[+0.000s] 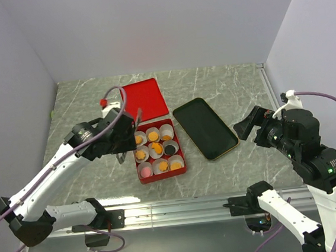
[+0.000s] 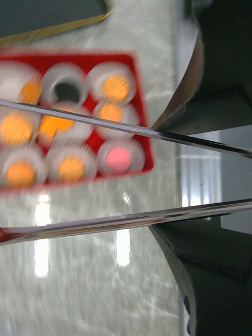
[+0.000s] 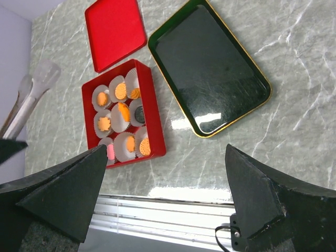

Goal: Pack the cookies

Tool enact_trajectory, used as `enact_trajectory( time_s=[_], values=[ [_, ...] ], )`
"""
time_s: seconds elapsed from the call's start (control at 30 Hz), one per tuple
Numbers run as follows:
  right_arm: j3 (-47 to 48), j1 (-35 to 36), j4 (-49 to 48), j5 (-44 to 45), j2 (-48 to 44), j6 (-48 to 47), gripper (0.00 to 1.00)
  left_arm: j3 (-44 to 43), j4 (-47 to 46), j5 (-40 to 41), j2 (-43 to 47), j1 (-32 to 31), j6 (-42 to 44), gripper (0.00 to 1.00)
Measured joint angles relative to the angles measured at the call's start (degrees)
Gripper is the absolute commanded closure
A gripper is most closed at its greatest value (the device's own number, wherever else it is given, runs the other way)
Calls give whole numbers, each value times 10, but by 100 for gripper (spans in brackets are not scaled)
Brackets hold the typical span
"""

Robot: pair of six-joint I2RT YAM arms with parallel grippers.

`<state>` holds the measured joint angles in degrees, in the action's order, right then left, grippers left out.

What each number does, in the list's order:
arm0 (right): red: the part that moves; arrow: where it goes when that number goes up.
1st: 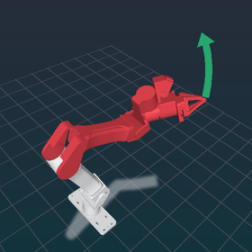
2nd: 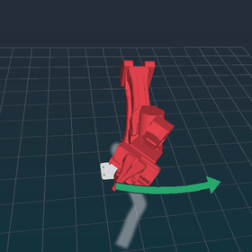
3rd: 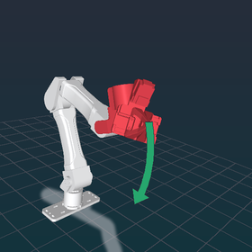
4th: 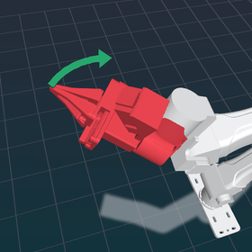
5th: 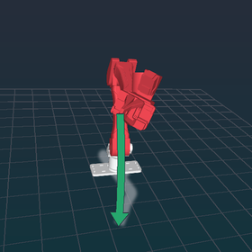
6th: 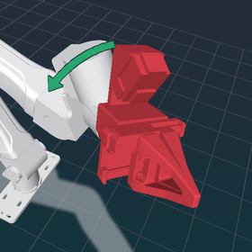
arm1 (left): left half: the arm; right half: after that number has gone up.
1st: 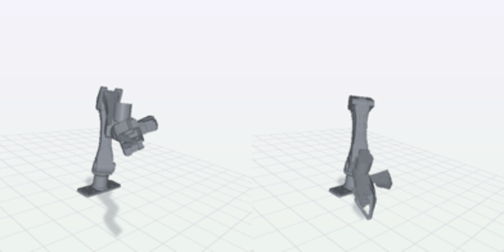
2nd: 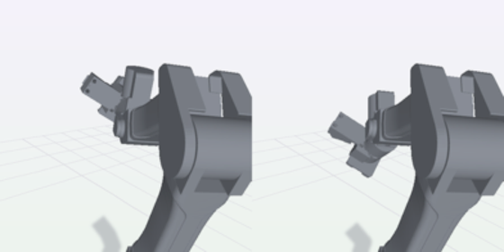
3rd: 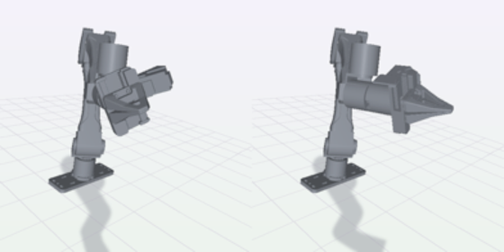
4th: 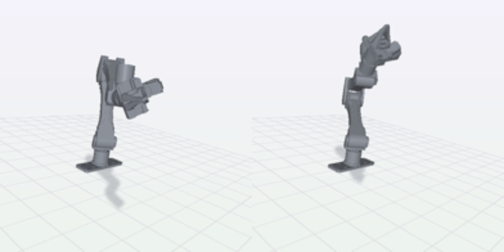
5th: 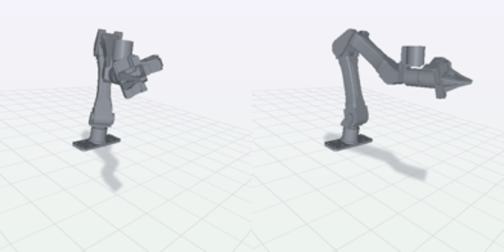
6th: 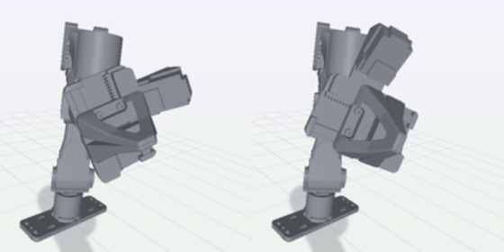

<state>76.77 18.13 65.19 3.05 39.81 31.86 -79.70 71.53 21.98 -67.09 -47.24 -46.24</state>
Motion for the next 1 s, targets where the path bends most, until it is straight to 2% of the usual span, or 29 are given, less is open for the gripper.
enact_trajectory(
  time_s=[0.23, 0.37, 0.6, 0.73, 0.77, 0.9, 1.0],
  values=[
    [0, 0, 0, 3, 0, 0, 0, 101, -40, 16, 15, 134, 10, 32],
    [0, 0, 0, 6, -1, 0, 0, 145, -71, 14, 15, 183, 23, 33],
    [-4, 0, 1, 11, -13, 0, 0, 162, -127, 9, -3, 220, 42, 34],
    [-10, 0, 1, 12, -17, 0, 0, 181, -151, -2, -17, 229, 52, 42],
    [-13, 0, 1, 12, -17, 0, 0, 186, -153, -9, -18, 230, 53, 45],
    [-21, 0, 1, 12, -17, 0, 0, 201, -161, -52, -8, 231, 53, 45],
    [-23, 0, 0, 12, -17, 0, 0, 224, -173, -104, 40, 231, 54, 44]
  ],
)
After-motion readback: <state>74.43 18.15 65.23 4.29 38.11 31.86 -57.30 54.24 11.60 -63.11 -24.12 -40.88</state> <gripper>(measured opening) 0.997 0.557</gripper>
